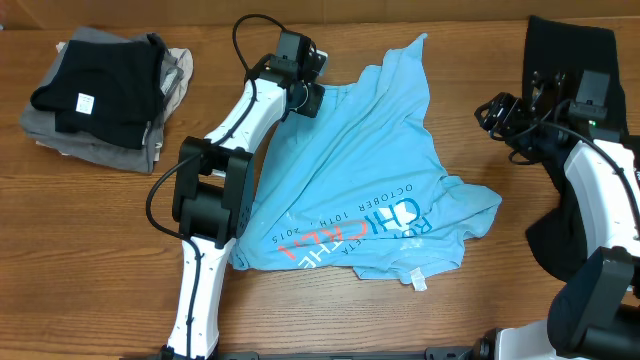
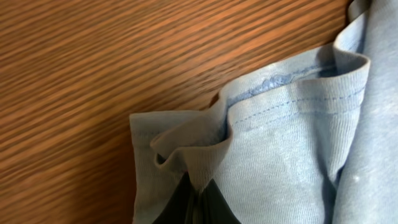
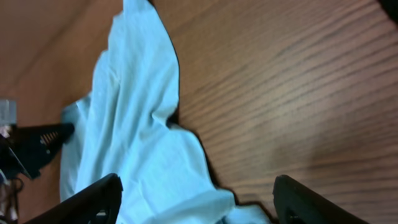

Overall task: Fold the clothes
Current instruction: 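Grasp the T-shirt's upper-left corner with the left gripper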

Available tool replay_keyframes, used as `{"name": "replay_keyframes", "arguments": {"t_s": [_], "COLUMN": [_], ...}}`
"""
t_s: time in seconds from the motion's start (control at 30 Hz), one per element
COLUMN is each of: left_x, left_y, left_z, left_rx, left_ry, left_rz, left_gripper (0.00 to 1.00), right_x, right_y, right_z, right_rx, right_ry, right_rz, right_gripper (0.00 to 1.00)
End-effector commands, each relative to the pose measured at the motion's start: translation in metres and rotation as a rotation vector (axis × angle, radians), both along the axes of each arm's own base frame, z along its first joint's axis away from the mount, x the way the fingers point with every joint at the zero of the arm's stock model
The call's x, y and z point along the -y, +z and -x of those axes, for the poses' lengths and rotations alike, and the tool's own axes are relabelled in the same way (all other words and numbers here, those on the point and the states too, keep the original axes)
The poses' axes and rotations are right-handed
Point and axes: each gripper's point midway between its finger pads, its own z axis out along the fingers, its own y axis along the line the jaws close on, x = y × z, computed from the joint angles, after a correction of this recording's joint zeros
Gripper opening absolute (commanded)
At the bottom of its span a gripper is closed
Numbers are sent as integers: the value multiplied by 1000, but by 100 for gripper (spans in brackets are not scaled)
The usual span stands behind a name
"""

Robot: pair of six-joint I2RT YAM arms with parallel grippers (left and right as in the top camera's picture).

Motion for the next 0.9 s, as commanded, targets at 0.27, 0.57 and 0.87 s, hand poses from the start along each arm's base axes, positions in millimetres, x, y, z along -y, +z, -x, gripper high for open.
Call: {"name": "replay_keyframes", "arguments": {"t_s": [0.27,0.57,0.87], "left_x": [-31,-42,-63], "left_y": [175,287,316], "left_z": [-19,13,33], "left_rx": [236,371,401], "left_ry": [133,147,203], "left_rz": [-84,-33,-88], "left_gripper": [4,4,4], "right_x": [-11,-45,-95], "right_y": [-12,-24,-60], "right_z": [28,57,110], "right_rx": [-125,-242,-426], "right_ry": [15,138,275], "right_rz": [8,17,9], "right_gripper": [78,79,83]}}
